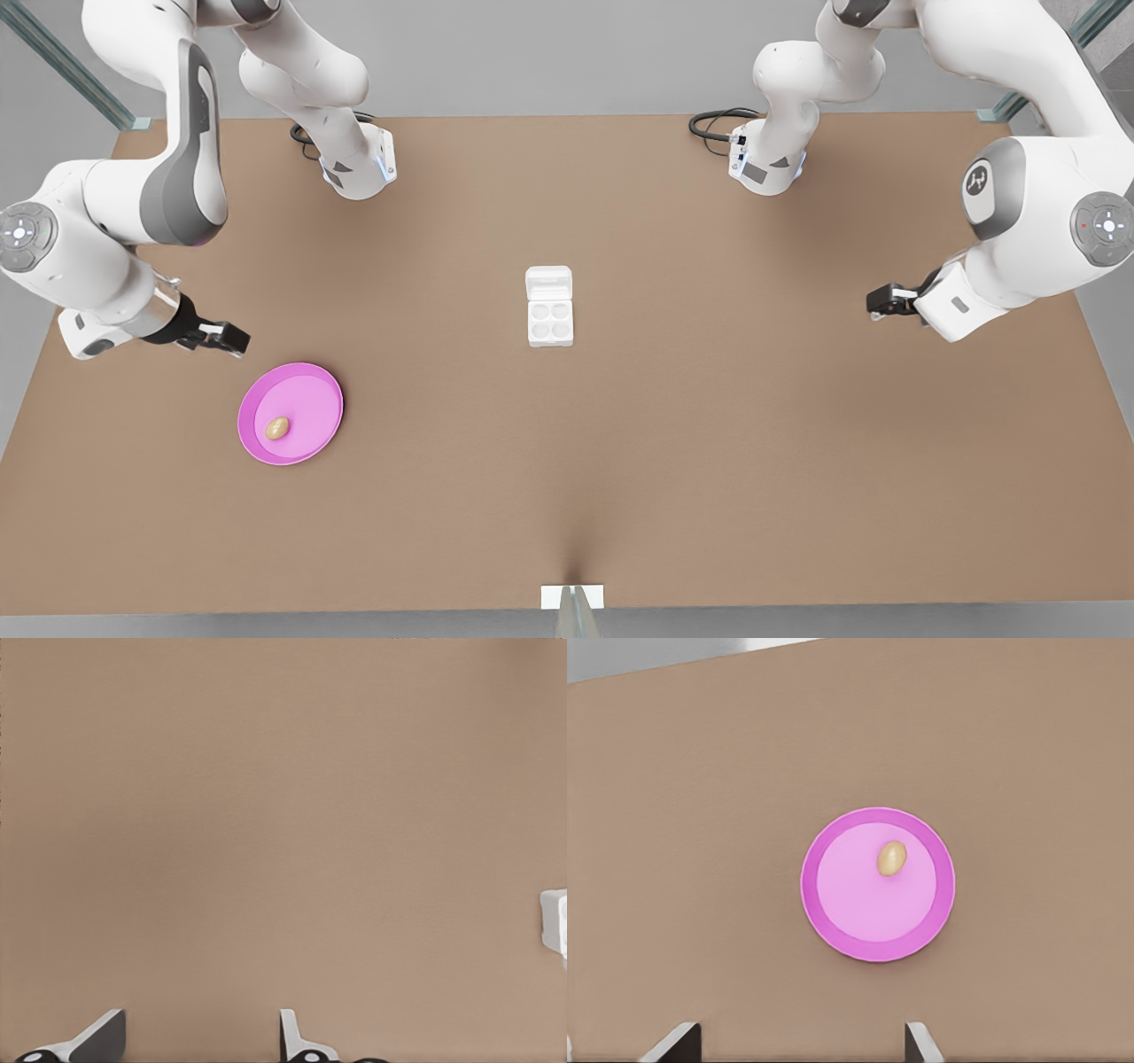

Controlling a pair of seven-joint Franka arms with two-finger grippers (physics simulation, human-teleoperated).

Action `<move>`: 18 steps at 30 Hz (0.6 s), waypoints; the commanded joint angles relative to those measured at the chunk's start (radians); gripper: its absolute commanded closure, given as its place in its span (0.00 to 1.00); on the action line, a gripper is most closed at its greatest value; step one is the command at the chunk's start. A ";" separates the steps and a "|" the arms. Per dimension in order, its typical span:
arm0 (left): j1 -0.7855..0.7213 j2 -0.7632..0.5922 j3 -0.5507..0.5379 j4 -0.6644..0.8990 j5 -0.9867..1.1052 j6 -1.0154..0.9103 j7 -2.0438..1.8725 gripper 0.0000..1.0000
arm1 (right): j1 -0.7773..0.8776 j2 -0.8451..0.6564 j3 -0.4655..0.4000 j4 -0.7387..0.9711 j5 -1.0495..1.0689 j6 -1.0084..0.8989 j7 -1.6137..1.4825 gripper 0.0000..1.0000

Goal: Pack egg into the box and close the box lid

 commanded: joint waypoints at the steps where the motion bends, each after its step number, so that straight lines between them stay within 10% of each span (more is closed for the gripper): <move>1: 0.000 0.000 0.000 0.000 0.003 0.000 0.002 0.00 | -0.002 -0.001 0.000 -0.001 0.002 -0.002 0.000 0.00; 13: 0.004 0.042 0.005 -0.009 -0.025 0.015 0.013 0.00 | -0.001 0.120 0.020 0.017 0.001 0.092 -0.057 0.00; 18: 0.004 0.066 0.005 -0.005 -0.043 0.020 0.013 0.00 | -0.002 0.197 0.012 -0.349 -0.007 0.830 -0.035 0.00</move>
